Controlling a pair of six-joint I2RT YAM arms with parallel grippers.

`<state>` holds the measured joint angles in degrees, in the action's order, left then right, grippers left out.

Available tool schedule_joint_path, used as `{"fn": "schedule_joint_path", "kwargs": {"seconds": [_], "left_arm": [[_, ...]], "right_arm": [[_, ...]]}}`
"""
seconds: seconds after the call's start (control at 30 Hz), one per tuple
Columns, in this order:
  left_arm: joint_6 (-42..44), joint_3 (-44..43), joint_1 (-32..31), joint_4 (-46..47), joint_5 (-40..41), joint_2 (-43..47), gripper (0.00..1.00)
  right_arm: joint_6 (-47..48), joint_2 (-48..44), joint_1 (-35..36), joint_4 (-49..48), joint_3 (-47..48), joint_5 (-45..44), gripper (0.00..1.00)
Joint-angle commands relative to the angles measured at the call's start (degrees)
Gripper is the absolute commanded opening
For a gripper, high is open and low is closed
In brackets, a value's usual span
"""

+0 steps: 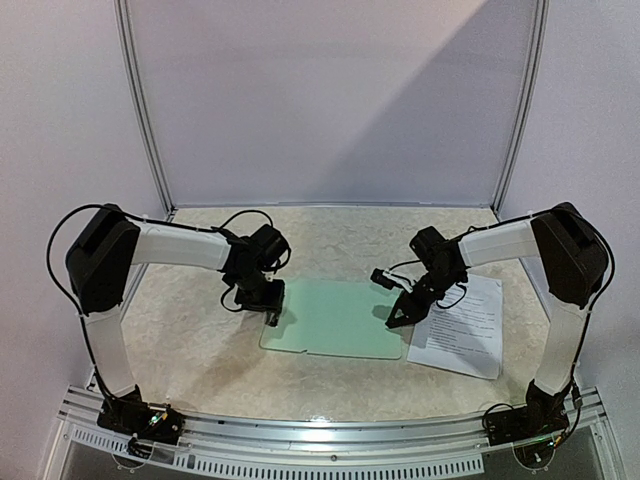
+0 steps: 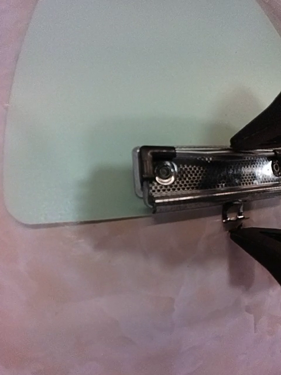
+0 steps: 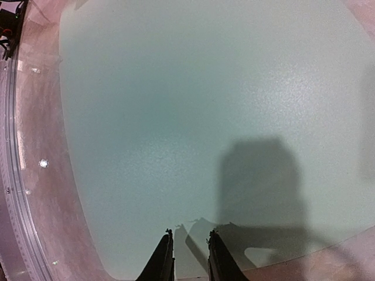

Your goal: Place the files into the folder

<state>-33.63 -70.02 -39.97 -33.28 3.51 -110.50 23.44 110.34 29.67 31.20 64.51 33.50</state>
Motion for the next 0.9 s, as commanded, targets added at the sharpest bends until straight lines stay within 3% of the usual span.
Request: {"fn": "schedule_joint_path", "kwargs": {"seconds": [0.0,0.47,0.87], "left_arm": [[0.86,0.72,0.59,1.11,-1.83,-1.31,0.45],[1.26,-0.75,0.58,1.19,-1.39,-4.53,0.35],[1.20,3.06,1.37,4.69,-6.36,-4.26,0.00]], "right_arm": [[0.71,2.81,0.23,2.52,-1.05,-3.09,0.20],[1.07,3.21,0.22,2.95,-0.96,-2.91,0.21],[1.43,3.49,0.28,3.17,-1.03,-2.92,0.21]]}}
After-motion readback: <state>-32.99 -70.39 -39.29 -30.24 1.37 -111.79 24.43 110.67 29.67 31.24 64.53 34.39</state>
